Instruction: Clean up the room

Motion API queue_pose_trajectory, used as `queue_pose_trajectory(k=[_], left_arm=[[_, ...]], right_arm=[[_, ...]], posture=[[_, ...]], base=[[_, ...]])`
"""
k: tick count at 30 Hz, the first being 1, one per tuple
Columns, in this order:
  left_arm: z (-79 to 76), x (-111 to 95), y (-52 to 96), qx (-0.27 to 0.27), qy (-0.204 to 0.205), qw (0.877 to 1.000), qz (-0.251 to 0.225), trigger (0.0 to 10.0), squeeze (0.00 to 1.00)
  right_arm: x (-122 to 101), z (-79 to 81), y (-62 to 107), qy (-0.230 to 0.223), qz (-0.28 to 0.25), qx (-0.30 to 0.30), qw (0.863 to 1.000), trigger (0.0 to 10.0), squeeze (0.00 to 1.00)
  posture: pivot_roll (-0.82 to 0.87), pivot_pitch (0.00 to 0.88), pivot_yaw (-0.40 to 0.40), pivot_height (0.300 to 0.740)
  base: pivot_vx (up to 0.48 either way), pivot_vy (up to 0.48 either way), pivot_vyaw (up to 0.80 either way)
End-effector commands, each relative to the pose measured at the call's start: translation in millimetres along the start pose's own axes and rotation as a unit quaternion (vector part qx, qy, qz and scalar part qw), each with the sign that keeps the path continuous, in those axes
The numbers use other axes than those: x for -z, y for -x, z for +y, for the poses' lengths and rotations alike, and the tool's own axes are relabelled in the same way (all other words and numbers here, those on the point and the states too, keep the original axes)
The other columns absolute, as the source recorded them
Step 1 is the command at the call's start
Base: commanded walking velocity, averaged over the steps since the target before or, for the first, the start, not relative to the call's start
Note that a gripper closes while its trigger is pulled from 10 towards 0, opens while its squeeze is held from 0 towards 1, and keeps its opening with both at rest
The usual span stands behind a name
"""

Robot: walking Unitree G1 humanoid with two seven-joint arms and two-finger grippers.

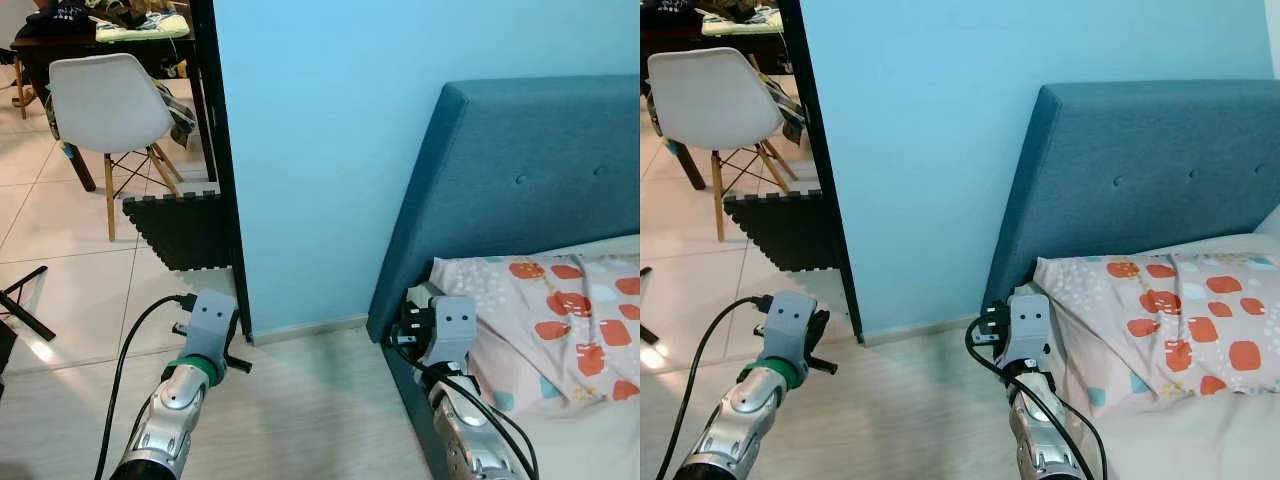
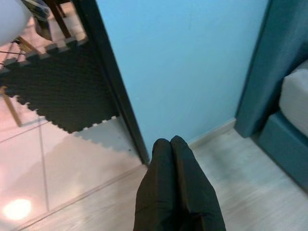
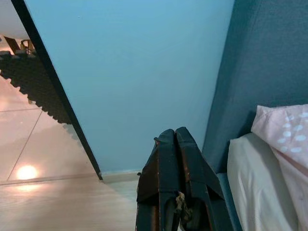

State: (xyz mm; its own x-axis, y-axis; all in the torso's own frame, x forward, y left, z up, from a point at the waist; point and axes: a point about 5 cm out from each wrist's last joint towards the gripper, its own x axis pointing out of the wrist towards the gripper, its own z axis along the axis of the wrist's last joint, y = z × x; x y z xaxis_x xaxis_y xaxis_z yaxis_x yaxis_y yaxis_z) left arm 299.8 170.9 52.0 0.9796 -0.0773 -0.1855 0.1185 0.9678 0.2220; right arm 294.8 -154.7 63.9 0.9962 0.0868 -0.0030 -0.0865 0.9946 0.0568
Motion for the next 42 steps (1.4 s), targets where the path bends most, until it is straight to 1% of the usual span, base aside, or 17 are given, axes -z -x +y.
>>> queue_pose_trajectory(k=[1, 6, 10, 12, 16, 18, 19, 21, 25, 26, 28, 35, 36, 38, 42], left_arm=[[0.6, 5, 1.7, -0.004, -0.003, 1.000, 0.005, 10.0, 0.00], [1.3, 1, 0.3, -0.006, 0.003, 1.000, -0.003, 10.0, 0.00], [2.0, -4, -1.3, -0.006, 0.006, 1.000, -0.012, 10.0, 0.00], [0.3, -7, -3.3, -0.004, 0.007, 1.000, -0.018, 10.0, 0.00], [-3.0, -10, -3.9, 0.002, 0.007, 1.000, -0.024, 10.0, 0.00], [-3.9, -11, -3.8, 0.005, 0.009, 1.000, -0.025, 10.0, 0.00], [-4.5, -9, -3.5, 0.006, 0.016, 1.000, -0.022, 10.0, 0.00], [-5.1, -8, -3.5, 0.006, 0.018, 1.000, -0.020, 10.0, 0.00], [-7.2, -8, -4.9, 0.004, 0.019, 1.000, -0.014, 10.0, 0.00], [-8.1, -10, -5.9, 0.004, 0.029, 0.999, -0.017, 10.0, 0.00], [-7.9, -12, -6.2, 0.004, 0.033, 0.999, -0.019, 10.0, 0.00], [-8.3, -13, -7.2, 0.005, 0.046, 0.999, -0.015, 10.0, 0.00], [-11.4, -12, -6.8, 0.014, 0.055, 0.998, -0.013, 10.0, 0.00], [-15.6, -12, -5.9, 0.034, 0.056, 0.998, -0.016, 10.0, 0.00], [-14.3, -14, -5.5, 0.032, 0.055, 0.998, -0.020, 10.0, 0.00]], right_arm=[[-1, -4.4, -0.4, -0.003, -0.006, 0.011, 1.000, 10.0, 0.00], [-4, -3.7, -2.5, -0.007, -0.012, 0.010, 1.000, 10.0, 0.00], [-6, 1.4, -4.4, -0.006, -0.016, 0.002, 1.000, 10.0, 0.00], [-8, 4.4, -5.9, -0.011, -0.022, -0.004, 1.000, 10.0, 0.00], [-8, 4.8, -6.6, -0.018, -0.024, -0.004, 1.000, 10.0, 0.00], [-6, 7.3, -6.1, -0.020, -0.022, -0.008, 1.000, 10.0, 0.00], [-3, 13.1, -4.6, -0.022, -0.016, -0.020, 0.999, 10.0, 0.00], [-2, 14.7, -4.2, -0.021, -0.014, -0.024, 0.999, 10.0, 0.00], [-2, 14.7, -5.2, -0.020, -0.015, -0.023, 0.999, 10.0, 0.00], [-4, 13.5, -6.8, -0.020, -0.017, -0.016, 1.000, 10.0, 0.00], [-5, 13.1, -7.5, -0.020, -0.018, -0.014, 1.000, 10.0, 0.00], [-5, 18.3, -7.0, -0.022, -0.020, -0.027, 0.999, 10.0, 0.00], [-4, 17.9, -6.9, -0.022, -0.019, -0.027, 0.999, 10.0, 0.00], [-4, 15.9, -7.3, -0.024, -0.019, -0.022, 0.999, 10.0, 0.00], [-5, 14.6, -7.6, -0.027, -0.022, -0.016, 0.999, 10.0, 0.00]], posture=[[0.00, 0.000, 0.012, 0.740], [0.00, 0.000, 0.006, 0.740], [0.00, 0.000, 0.006, 0.740], [0.00, 0.000, 0.012, 0.740], [0.01, 0.000, 0.009, 0.740], [0.01, 0.000, 0.006, 0.740], [0.00, 0.000, 0.006, 0.740], [0.01, 0.000, 0.007, 0.740], [0.00, 0.000, 0.013, 0.740], [0.01, 0.000, 0.010, 0.740], [0.01, 0.000, 0.008, 0.740], [0.01, 0.000, 0.010, 0.740], [0.01, 0.000, 0.012, 0.740], [0.00, 0.000, 0.018, 0.740], [0.01, 0.000, 0.016, 0.740]], base=[[0.000, 0.000, 0.00], [0.000, 0.000, 0.00], [0.000, 0.000, 0.00], [0.000, 0.000, 0.00], [0.000, 0.000, 0.00], [0.000, 0.000, 0.00], [0.000, 0.000, 0.00], [0.000, 0.000, 0.00], [0.000, 0.000, 0.00], [0.000, 0.000, 0.00], [0.000, 0.000, 0.00], [0.000, 0.000, 0.00], [0.000, 0.000, 0.00], [0.000, 0.000, 0.00], [0.000, 0.000, 0.00]])
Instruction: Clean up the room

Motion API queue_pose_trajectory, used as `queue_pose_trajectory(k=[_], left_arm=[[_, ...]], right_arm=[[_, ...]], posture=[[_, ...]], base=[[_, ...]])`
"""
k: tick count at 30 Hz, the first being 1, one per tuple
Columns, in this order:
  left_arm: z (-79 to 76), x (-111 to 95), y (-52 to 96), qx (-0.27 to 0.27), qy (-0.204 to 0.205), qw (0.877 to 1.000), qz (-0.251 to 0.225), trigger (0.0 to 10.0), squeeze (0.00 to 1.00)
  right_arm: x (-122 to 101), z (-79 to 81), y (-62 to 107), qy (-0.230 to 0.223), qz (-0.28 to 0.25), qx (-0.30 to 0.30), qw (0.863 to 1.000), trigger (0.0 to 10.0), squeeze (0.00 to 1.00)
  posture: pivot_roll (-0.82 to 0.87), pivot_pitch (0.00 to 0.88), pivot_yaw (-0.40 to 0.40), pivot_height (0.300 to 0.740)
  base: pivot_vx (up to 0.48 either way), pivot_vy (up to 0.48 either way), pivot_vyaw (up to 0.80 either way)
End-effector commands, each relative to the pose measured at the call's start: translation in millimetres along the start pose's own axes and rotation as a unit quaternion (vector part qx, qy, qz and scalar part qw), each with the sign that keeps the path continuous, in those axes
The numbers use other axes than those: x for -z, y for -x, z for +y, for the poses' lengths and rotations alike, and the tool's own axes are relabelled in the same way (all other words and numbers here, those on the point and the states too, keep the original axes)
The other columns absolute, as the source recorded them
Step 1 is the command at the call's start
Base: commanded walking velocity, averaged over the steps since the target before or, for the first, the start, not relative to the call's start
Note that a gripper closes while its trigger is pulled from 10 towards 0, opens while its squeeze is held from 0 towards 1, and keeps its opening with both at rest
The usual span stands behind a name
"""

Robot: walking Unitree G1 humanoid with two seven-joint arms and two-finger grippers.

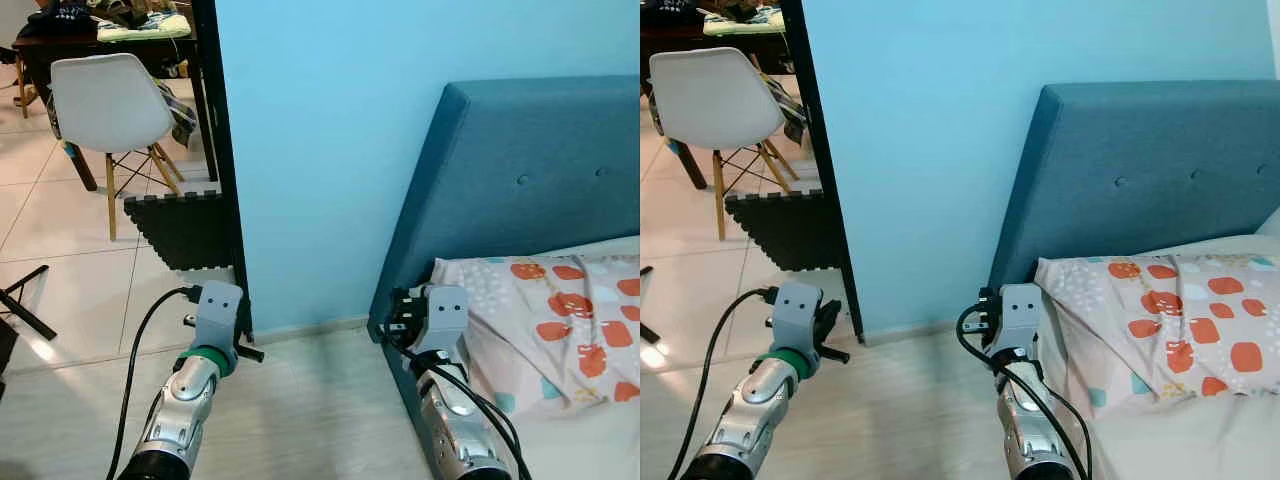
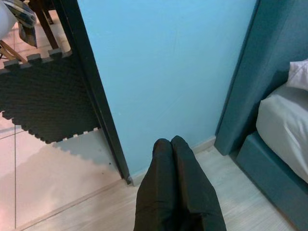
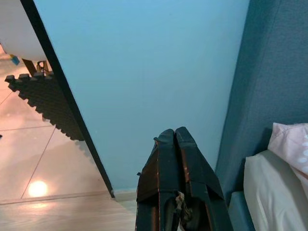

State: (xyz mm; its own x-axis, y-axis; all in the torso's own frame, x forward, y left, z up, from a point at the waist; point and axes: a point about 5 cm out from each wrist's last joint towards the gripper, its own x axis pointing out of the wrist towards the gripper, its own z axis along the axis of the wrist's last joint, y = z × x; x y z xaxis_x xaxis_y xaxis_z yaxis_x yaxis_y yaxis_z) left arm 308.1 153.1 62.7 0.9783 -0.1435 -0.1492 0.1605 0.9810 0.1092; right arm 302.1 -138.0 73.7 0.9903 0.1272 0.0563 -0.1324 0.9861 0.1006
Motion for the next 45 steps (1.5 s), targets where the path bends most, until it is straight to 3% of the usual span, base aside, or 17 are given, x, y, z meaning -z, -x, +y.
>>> queue_pose_trajectory(k=[1, 23, 26, 27, 29, 35, 39, 42, 45], left_arm=[[1.7, 1, 1.9, -0.002, 0.004, 1.000, 0.000, 10.0, 0.00], [8.3, 2, 3.7, -0.007, -0.028, 1.000, -0.002, 10.0, 0.00], [9.5, -38, -3.7, -0.023, -0.027, 0.996, -0.087, 10.0, 0.00], [9.5, -38, -3.7, -0.023, -0.027, 0.996, -0.087, 10.0, 0.00], [11.3, -68, -9.4, -0.021, -0.037, 0.989, -0.143, 10.0, 0.00], [11.6, -69, -9.7, -0.022, -0.039, 0.988, -0.145, 10.0, 0.00], [14.2, -46, -7.6, -0.024, -0.039, 0.994, -0.100, 10.0, 0.00], [13.8, -4, 5.3, -0.011, -0.058, 0.998, -0.022, 10.0, 0.00], [16.8, 4, 8.8, -0.011, -0.056, 0.998, -0.004, 10.0, 0.00]], right_arm=[[4, -0.2, 1.4, -0.003, 0.008, 0.003, 1.000, 10.0, 0.00], [6, -1.3, 3.2, 0.002, 0.010, 0.001, 1.000, 10.0, 0.00], [-24, 0.7, -6.2, 0.027, -0.055, -0.010, 0.998, 10.0, 0.00], [-24, 0.7, -6.2, 0.027, -0.055, -0.010, 0.998, 10.0, 0.00], [-63, -1.2, -19.4, 0.020, -0.126, -0.006, 0.992, 10.0, 0.00], [-65, -1.4, -20.0, 0.020, -0.129, -0.006, 0.991, 10.0, 0.00], [-39, -5.8, -14.5, 0.012, -0.077, 0.003, 0.997, 10.0, 0.00], [3, -9.0, 4.9, 0.016, 0.003, 0.009, 1.000, 10.0, 0.00], [10, -11.6, 10.0, 0.018, 0.020, 0.015, 1.000, 10.0, 0.00]], posture=[[0.01, 0.000, 0.015, 0.740], [0.00, 0.000, 0.017, 0.740], [0.01, 0.000, 0.016, 0.740], [0.01, 0.000, 0.016, 0.740], [0.00, 0.000, 0.020, 0.740], [0.00, 0.000, 0.020, 0.740], [0.00, 0.000, 0.018, 0.740], [0.00, 0.000, 0.018, 0.740], [0.00, 0.000, 0.019, 0.740]], base=[[0.000, 0.000, 0.00], [0.000, 0.000, 0.00], [0.000, 0.000, 0.00], [0.000, 0.000, 0.00], [0.000, 0.000, 0.00], [0.000, 0.000, 0.00], [0.000, 0.000, 0.00], [0.000, 0.000, 0.00], [0.000, 0.000, 0.00]])
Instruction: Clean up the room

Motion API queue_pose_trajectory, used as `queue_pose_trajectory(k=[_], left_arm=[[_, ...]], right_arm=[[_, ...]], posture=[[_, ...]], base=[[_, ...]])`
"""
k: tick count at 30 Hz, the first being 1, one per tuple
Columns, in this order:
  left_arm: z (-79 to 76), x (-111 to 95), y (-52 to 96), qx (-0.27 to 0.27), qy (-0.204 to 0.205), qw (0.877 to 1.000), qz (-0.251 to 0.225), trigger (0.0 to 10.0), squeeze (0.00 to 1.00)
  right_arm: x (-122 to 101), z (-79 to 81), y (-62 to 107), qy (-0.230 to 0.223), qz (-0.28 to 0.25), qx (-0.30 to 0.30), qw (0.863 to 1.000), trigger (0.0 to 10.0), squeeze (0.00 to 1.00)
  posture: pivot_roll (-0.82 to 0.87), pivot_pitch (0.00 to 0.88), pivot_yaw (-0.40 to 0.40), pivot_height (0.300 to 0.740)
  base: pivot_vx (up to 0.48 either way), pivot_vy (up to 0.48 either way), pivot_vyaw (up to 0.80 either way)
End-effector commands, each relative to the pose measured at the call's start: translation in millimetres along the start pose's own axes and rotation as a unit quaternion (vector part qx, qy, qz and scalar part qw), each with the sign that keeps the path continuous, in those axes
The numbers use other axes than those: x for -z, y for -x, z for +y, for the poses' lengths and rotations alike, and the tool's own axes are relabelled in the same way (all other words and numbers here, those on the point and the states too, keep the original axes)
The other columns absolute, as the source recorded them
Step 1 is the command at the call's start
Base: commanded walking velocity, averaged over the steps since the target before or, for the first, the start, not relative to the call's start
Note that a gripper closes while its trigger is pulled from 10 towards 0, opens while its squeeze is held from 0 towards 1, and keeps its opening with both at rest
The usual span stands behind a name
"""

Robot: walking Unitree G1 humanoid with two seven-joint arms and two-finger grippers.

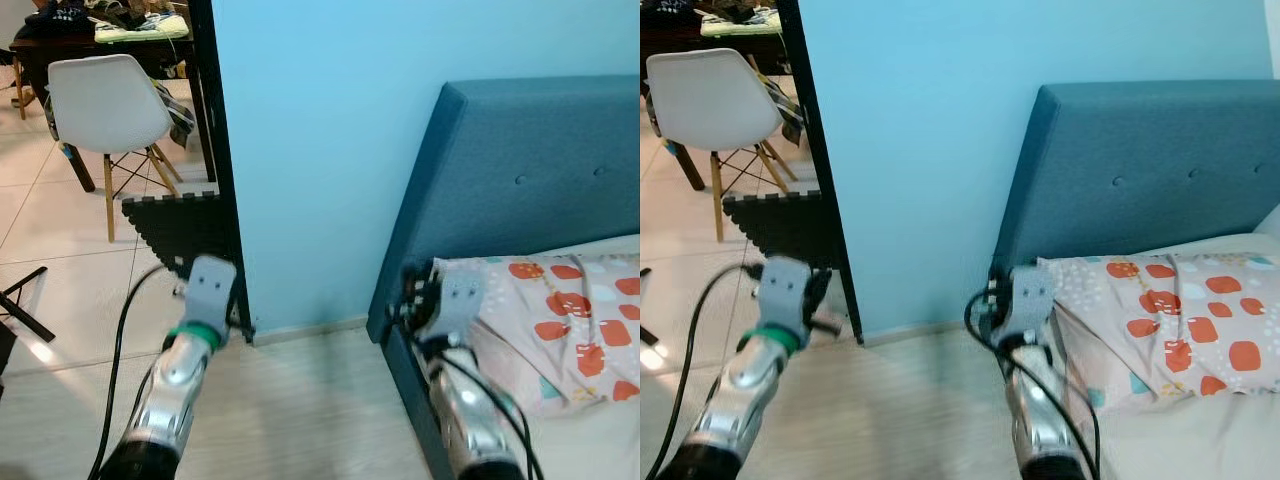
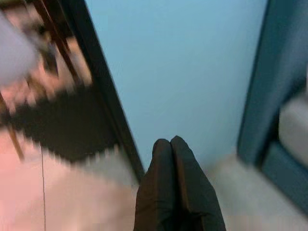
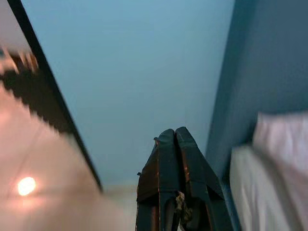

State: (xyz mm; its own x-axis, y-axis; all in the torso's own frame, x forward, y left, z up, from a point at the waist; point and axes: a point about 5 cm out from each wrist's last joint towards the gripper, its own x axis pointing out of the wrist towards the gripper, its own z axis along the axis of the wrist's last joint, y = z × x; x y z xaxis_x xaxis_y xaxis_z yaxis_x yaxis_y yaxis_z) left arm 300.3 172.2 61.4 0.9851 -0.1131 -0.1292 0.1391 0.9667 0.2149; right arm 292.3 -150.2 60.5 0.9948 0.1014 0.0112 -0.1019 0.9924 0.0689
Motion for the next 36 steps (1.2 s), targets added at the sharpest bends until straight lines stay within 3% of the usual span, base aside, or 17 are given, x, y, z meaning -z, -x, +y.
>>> queue_pose_trajectory(k=[1, 3, 6, 7, 8, 9, 13, 15, 17, 18, 20, 21, 23, 26, 28, 31, 36], left_arm=[[1.0, 0, -1.0, 0.005, 0.001, 1.000, 0.008, 10.0, 0.00], [15.7, -19, -9.1, -0.023, 0.004, 0.999, -0.023, 10.0, 0.00], [23.0, -29, -12.9, -0.039, 0.006, 0.998, -0.039, 10.0, 0.00], [34.9, -46, -18.5, -0.064, 0.002, 0.995, -0.071, 10.0, 0.00], [34.9, -46, -18.5, -0.064, 0.002, 0.995, -0.071, 10.0, 0.00], [50.1, -70, -24.2, -0.090, 0.001, 0.990, -0.112, 10.0, 0.00], [48.7, -63, -24.9, -0.081, -0.004, 0.992, -0.098, 10.0, 0.00], [35.6, -31, -17.9, -0.057, -0.010, 0.997, -0.043, 10.0, 0.00], [35.6, -31, -17.9, -0.057, -0.010, 0.997, -0.043, 10.0, 0.00], [26.2, -13, -10.9, -0.044, -0.008, 0.999, -0.010, 10.0, 0.00], [26.2, -13, -10.9, -0.044, -0.008, 0.999, -0.010, 10.0, 0.00], [14.6, 3, -2.4, -0.028, 0.000, 0.999, 0.016, 10.0, 0.00], [-0.4, 11, 5.9, -0.013, 0.020, 0.999, 0.027, 10.0, 0.00], [-2.4, 4, 4.1, -0.012, 0.023, 1.000, 0.013, 10.0, 0.00], [3.6, -19, -5.9, -0.025, 0.033, 0.999, -0.029, 10.0, 0.00], [11.7, -38, -13.1, -0.041, 0.042, 0.996, -0.064, 10.0, 0.00], [13.9, -35, -14.1, -0.046, 0.035, 0.997, -0.058, 10.0, 0.00]], right_arm=[[-1, -0.5, -1.1, 0.001, 0.002, 0.003, 1.000, 10.0, 0.00], [-13, -3.8, -4.3, 0.004, -0.014, 0.006, 1.000, 10.0, 0.00], [-19, -5.3, -6.1, 0.005, -0.023, 0.007, 1.000, 10.0, 0.00], [-28, -10.0, -9.4, 0.005, -0.038, 0.011, 0.999, 10.0, 0.00], [-28, -10.0, -9.4, 0.005, -0.038, 0.011, 0.999, 10.0, 0.00], [-44, -21.2, -13.6, 0.006, -0.065, 0.023, 0.998, 10.0, 0.00], [-42, -26.4, -13.3, 0.007, -0.063, 0.027, 0.998, 10.0, 0.00], [-21, -24.2, -6.5, -0.001, -0.028, 0.030, 0.999, 10.0, 0.00], [-21, -24.2, -6.5, -0.001, -0.028, 0.030, 0.999, 10.0, 0.00], [-8, -20.7, -0.7, -0.002, -0.005, 0.029, 1.000, 10.0, 0.00], [-8, -20.7, -0.7, -0.002, -0.005, 0.029, 1.000, 10.0, 0.00], [3, -15.2, 5.4, -0.004, 0.015, 0.025, 1.000, 10.0, 0.00], [7, -7.2, 8.3, -0.005, 0.022, 0.013, 1.000, 10.0, 0.00], [-2, -6.6, 4.0, 0.000, 0.008, 0.007, 1.000, 10.0, 0.00], [-28, -10.3, -9.5, 0.004, -0.037, 0.007, 0.999, 10.0, 0.00], [-48, -13.2, -18.8, -0.001, -0.073, 0.010, 0.997, 10.0, 0.00], [-43, -11.7, -19.4, -0.003, -0.067, 0.011, 0.998, 10.0, 0.00]], posture=[[0.00, 0.000, 0.019, 0.740], [0.00, 0.000, 0.015, 0.740], [0.00, 0.000, 0.015, 0.740], [0.00, 0.000, 0.015, 0.740], [0.00, 0.000, 0.015, 0.740], [0.00, 0.000, 0.018, 0.740], [-0.01, 0.000, 0.019, 0.740], [-0.01, 0.000, 0.019, 0.740], [-0.01, 0.000, 0.019, 0.740], [-0.01, 0.000, 0.016, 0.740], [-0.01, 0.000, 0.016, 0.740], [-0.01, 0.000, 0.014, 0.740], [-0.01, 0.000, 0.010, 0.740], [0.00, 0.000, 0.007, 0.740], [0.00, 0.000, 0.006, 0.740], [0.00, 0.000, 0.007, 0.740], [0.00, 0.000, 0.009, 0.740]], base=[[0.000, 0.000, 0.00], [0.000, 0.000, 0.00], [0.000, 0.000, 0.00], [0.000, 0.000, 0.00], [0.000, 0.000, 0.00], [0.000, 0.000, 0.00], [0.000, 0.000, 0.00], [0.000, 0.000, 0.00], [0.000, 0.000, 0.00], [0.000, 0.000, 0.00], [0.000, 0.000, 0.00], [0.000, 0.000, 0.00], [0.000, 0.000, 0.00], [0.000, 0.000, 0.00], [0.000, 0.000, 0.00], [0.000, 0.000, 0.00], [0.000, 0.000, 0.00]])
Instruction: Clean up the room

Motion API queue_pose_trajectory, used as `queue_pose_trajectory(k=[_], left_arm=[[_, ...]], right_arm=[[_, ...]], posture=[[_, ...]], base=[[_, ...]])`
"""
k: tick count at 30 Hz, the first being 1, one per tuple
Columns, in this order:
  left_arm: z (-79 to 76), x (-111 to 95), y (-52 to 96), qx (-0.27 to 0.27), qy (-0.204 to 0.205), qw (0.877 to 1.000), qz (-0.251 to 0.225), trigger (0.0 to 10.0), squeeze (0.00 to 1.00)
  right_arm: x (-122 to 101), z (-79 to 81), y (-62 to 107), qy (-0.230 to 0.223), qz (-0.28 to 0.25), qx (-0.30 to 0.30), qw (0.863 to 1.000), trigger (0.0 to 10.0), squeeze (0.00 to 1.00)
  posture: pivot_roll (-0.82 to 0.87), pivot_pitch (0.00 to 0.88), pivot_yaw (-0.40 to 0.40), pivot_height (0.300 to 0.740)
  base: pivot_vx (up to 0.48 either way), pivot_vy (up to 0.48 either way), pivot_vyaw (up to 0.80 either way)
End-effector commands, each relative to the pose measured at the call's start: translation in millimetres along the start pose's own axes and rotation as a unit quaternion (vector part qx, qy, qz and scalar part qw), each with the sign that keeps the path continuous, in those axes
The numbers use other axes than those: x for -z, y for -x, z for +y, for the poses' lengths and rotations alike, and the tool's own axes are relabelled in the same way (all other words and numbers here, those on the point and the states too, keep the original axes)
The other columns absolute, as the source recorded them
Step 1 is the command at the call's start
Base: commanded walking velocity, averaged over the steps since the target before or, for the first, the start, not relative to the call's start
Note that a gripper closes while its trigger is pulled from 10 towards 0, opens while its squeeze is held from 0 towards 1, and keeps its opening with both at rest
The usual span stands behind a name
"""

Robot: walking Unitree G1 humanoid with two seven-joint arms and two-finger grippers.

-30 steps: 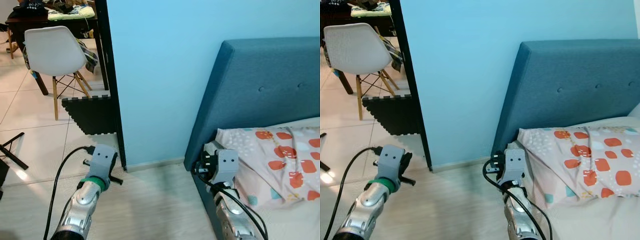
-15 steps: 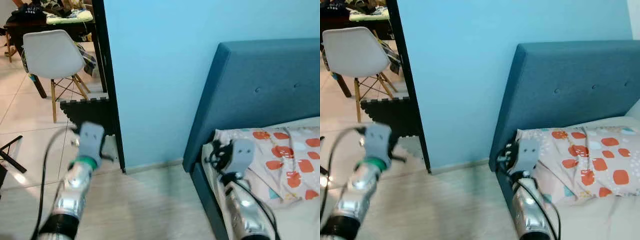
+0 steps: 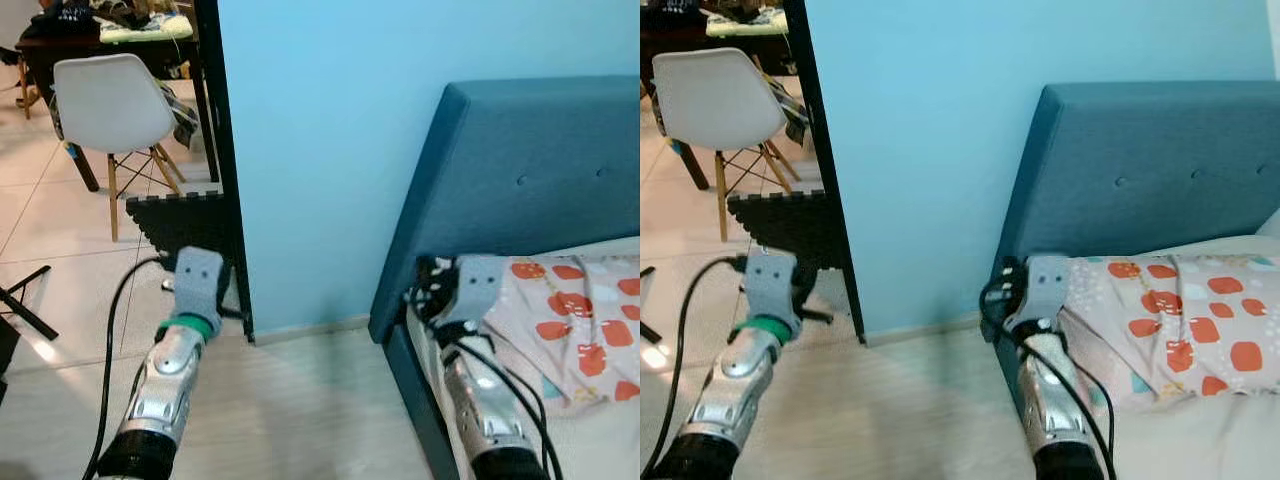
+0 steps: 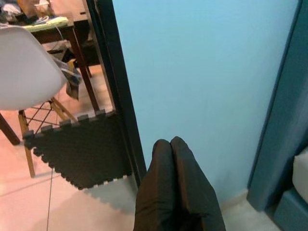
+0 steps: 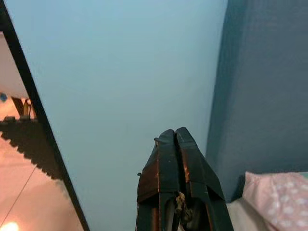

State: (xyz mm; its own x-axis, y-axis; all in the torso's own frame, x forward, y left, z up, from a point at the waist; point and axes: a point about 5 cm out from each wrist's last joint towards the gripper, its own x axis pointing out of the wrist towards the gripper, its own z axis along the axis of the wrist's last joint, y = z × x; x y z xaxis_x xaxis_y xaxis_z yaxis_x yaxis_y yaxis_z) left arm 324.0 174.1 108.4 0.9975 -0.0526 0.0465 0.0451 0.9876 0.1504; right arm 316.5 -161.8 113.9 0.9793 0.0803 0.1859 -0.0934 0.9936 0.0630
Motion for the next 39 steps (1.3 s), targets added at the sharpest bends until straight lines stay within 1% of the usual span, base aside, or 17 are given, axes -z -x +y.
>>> queue_pose_trajectory(k=[1, 2, 3, 5, 10, 20, 32, 39], left_arm=[[-0.6, 17, 7.3, 0.000, -0.005, 0.999, 0.032, 10.0, 0.00], [-2.7, 23, 12.4, 0.000, -0.002, 0.999, 0.046, 10.0, 0.00], [-2.7, 23, 12.4, 0.000, -0.002, 0.999, 0.046, 10.0, 0.00], [-7.4, 26, 15.8, 0.003, 0.002, 0.999, 0.053, 10.0, 0.00], [-12.4, 27, 17.4, 0.009, 0.004, 0.998, 0.057, 10.0, 0.00], [-12.1, 28, 17.3, 0.012, 0.001, 0.998, 0.058, 10.0, 0.00], [-13.1, 28, 17.8, 0.013, 0.002, 0.998, 0.060, 10.0, 0.00], [-13.1, 29, 18.4, 0.011, 0.002, 0.998, 0.064, 10.0, 0.00]], right_arm=[[18, 0.8, 9.9, -0.006, 0.034, 0.006, 0.999, 10.0, 0.00], [28, 6.0, 17.4, -0.008, 0.053, 0.003, 0.999, 10.0, 0.00], [28, 6.0, 17.4, -0.008, 0.053, 0.003, 0.999, 10.0, 0.00], [32, 13.1, 22.0, -0.013, 0.061, -0.005, 0.998, 10.0, 0.00], [34, 18.3, 24.1, -0.016, 0.065, -0.012, 0.998, 10.0, 0.00], [34, 15.4, 22.6, -0.016, 0.065, -0.008, 0.998, 10.0, 0.00], [35, 18.0, 23.1, -0.016, 0.066, -0.009, 0.998, 10.0, 0.00], [36, 17.8, 23.5, -0.016, 0.068, -0.009, 0.998, 10.0, 0.00]], posture=[[0.00, 0.000, 0.010, 0.740], [0.00, 0.000, 0.010, 0.740], [0.00, 0.000, 0.010, 0.740], [0.00, 0.000, 0.010, 0.740], [0.00, 0.000, 0.010, 0.740], [0.00, 0.000, 0.014, 0.740], [0.00, 0.000, 0.016, 0.740], [0.00, 0.000, 0.015, 0.740]], base=[[0.000, 0.000, 0.00], [0.000, 0.000, 0.00], [0.000, 0.000, 0.00], [0.000, 0.000, 0.00], [0.000, 0.000, 0.00], [0.000, 0.000, 0.00], [0.000, 0.000, 0.00], [-0.380, 0.000, 0.00]])
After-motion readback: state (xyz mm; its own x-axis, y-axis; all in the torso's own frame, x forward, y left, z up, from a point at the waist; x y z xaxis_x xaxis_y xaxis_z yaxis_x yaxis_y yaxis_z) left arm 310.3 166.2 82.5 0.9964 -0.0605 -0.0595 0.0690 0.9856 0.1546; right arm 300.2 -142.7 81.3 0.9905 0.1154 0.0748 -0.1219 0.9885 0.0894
